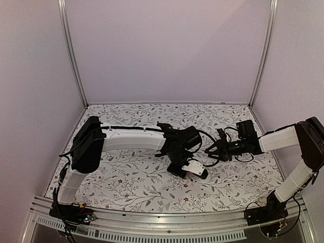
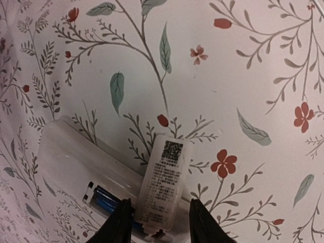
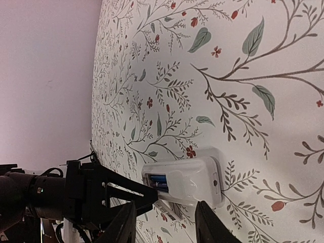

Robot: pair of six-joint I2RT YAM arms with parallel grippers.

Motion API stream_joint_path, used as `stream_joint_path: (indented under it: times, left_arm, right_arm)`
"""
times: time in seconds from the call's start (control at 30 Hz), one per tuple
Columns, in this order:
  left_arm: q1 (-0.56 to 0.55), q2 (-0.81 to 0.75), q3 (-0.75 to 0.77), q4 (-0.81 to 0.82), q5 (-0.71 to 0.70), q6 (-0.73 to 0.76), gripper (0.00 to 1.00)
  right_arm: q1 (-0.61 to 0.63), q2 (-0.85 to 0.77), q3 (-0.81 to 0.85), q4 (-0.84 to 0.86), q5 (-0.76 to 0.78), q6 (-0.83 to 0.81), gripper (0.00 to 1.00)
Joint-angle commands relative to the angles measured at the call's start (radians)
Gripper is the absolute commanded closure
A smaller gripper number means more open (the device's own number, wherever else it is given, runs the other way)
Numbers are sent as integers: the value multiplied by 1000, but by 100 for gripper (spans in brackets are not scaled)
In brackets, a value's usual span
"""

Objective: Load the batteries into the remote control
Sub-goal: Pick up the battery cover from the remote control without the battery cover, then place the battery cover on the remote control without the battery cover.

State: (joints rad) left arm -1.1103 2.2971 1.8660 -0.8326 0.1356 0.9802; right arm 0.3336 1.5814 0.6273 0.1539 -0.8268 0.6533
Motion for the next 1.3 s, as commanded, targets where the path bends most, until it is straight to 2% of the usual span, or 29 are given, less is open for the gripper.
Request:
stream_joint_path:
  times: [0.0,0.4,0.7,0.93,1.27]
  left_arm:
    - [12,22,16,-8,-22,10,63]
    - [3,15,15,-7,-44,13,76]
    - [-5,-70,-9,6,-14,-40,81]
    - [8,-172,-99,111,-5,-190,82]
    - [53,-286,-266,255,-64,-543,84]
  right_arm:
    - [-4,12,-9,-10,-12,-12,60]
    - [-3,20,-8,-11,-11,-15,60]
    - [-3,22,-3,-10,-11,-11,60]
    - [-2,16,-5,-10,-6,-14,60]
    - [-4,20,-2,-11,9,-13,60]
